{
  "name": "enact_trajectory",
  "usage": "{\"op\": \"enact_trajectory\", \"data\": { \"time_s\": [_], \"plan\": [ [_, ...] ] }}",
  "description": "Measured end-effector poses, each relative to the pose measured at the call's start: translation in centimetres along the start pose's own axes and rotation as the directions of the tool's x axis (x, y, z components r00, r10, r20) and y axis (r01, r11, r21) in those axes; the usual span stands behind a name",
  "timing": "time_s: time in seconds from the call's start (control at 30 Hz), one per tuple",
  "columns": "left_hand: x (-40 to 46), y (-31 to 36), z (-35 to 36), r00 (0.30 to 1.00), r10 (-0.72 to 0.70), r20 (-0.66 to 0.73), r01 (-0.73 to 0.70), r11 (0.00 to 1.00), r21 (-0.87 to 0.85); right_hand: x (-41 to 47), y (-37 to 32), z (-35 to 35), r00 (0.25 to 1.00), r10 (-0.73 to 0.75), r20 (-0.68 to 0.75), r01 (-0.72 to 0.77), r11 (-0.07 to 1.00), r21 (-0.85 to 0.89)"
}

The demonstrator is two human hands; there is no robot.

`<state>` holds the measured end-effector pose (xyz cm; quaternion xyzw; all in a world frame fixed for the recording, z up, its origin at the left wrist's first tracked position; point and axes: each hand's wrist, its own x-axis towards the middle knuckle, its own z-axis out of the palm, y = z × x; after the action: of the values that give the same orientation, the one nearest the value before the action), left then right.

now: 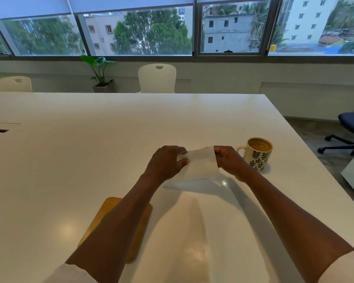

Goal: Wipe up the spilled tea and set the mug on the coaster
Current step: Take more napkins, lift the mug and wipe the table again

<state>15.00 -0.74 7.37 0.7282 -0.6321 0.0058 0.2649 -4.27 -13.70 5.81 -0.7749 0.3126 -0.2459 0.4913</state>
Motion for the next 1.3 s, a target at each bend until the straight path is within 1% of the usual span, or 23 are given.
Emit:
{"op": "enact_trajectory", "data": {
  "time_s": [0.1,0.13,0.2,0.27,0.33,0.4,0.43,0.5,0.57,0.6,0.7,0.77,0.83,0.93,1.0,1.07,1.17,1.3],
  "plan": [
    [-0.1,1.6,0.5,0.995,-0.098,0.018,0.099,0.989,-0.106,-1.1,0.5,-1.8,1.0,0.02,-0.013,-0.02,1.0,0.014],
    [-0.1,2.1,0.7,0.992,-0.127,0.022,0.129,0.979,-0.157,-1.4,0.7,-2.4,0.999,0.025,-0.023,-0.023,0.999,0.046],
    [0.1,3.1,1.0,0.982,-0.186,0.032,0.188,0.943,-0.274,-2.2,1.2,-3.3,0.997,0.056,-0.045,-0.045,0.977,0.21],
    [0.1,4.1,1.4,0.97,-0.239,0.048,0.238,0.884,-0.403,-3.0,1.6,-3.8,0.991,0.117,-0.059,-0.08,0.897,0.434],
    [0.1,5.2,1.9,0.96,-0.273,0.061,0.26,0.793,-0.55,-3.7,2.2,-4.0,0.984,0.173,-0.034,-0.118,0.793,0.598],
    [0.2,6.3,2.6,0.949,-0.307,0.076,0.279,0.703,-0.654,-4.4,2.9,-3.6,0.982,0.187,-0.002,-0.138,0.733,0.666],
    [0.3,6.9,3.1,0.943,-0.32,0.088,0.292,0.675,-0.678,-4.9,3.1,-3.3,0.981,0.193,0.006,-0.146,0.718,0.681],
    [0.5,8.2,4.0,0.941,-0.319,0.112,0.305,0.657,-0.689,-5.9,3.3,-2.8,0.979,0.202,0.01,-0.155,0.719,0.677],
    [0.6,9.4,5.2,0.945,-0.295,0.143,0.307,0.646,-0.699,-6.8,3.3,-2.5,0.981,0.194,-0.001,-0.147,0.745,0.651],
    [0.6,10.0,5.7,0.945,-0.286,0.16,0.312,0.639,-0.703,-7.1,3.3,-2.4,0.981,0.189,-0.031,-0.127,0.76,0.637],
    [0.7,11.5,7.1,0.942,-0.276,0.189,0.326,0.628,-0.707,-8.1,3.7,-3.1,0.963,0.197,-0.182,-0.047,0.791,0.61],
    [1.0,12.3,7.9,0.943,-0.271,0.195,0.326,0.621,-0.713,-8.7,4.2,-4.1,0.94,0.236,-0.248,-0.048,0.809,0.585],
    [1.2,13.1,8.4,0.936,-0.276,0.217,0.345,0.61,-0.713,-9.2,4.7,-5.3,0.923,0.257,-0.286,-0.061,0.833,0.55],
    [1.6,14.1,9.4,0.921,-0.284,0.267,0.386,0.567,-0.728,-9.8,5.3,-6.8,0.91,0.244,-0.335,-0.064,0.881,0.468],
    [2.0,14.9,10.1,0.914,-0.286,0.288,0.403,0.553,-0.73,-10.2,5.7,-7.7,0.904,0.246,-0.349,-0.063,0.885,0.461],
    [2.4,15.5,10.8,0.915,-0.273,0.298,0.403,0.56,-0.724,-10.6,6.3,-8.4,0.898,0.266,-0.352,-0.073,0.876,0.477],
    [3.0,16.4,11.7,0.928,-0.224,0.297,0.372,0.593,-0.714,-11.0,7.1,-9.6,0.868,0.304,-0.393,-0.093,0.877,0.471],
    [3.8,16.9,13.0,0.952,-0.228,0.206,0.307,0.649,-0.696,-11.5,8.4,-11.3,0.81,0.346,-0.473,-0.1,0.877,0.469]
  ]
}}
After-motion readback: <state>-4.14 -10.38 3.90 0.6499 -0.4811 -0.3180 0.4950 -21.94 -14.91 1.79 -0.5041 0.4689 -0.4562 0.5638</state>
